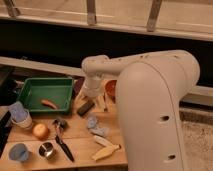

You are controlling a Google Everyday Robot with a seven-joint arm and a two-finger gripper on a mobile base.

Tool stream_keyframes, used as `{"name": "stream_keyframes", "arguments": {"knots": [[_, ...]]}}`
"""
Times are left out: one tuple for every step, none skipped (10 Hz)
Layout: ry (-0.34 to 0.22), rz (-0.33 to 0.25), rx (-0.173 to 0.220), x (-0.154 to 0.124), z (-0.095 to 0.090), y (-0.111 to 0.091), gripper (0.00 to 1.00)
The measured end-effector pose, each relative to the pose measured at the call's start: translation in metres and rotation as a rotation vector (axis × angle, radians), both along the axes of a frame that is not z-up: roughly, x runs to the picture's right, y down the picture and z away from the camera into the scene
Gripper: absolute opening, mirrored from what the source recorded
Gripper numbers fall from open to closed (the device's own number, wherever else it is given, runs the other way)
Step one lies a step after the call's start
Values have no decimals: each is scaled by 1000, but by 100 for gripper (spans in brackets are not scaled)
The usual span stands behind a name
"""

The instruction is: Wipe purple bowl with eraser

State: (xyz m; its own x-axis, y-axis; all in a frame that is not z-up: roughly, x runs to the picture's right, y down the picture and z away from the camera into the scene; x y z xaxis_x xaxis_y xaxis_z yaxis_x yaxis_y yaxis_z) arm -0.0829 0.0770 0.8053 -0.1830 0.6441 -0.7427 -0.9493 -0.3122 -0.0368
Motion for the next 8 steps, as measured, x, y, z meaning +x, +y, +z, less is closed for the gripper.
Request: {"name": "stream_keyframes", "arguments": {"knots": [[-18,6,7,0,14,3,80],[-43,21,19,-2,24,4,80],[-71,38,27,-2,28,3,80],[-92,55,35,1,32,2,80],[-102,59,36,-1,33,3,80],[-106,57,36,-4,32,3,80],[-105,58,36,-3,32,3,80],[-102,58,39,-2,33,3,80]]}}
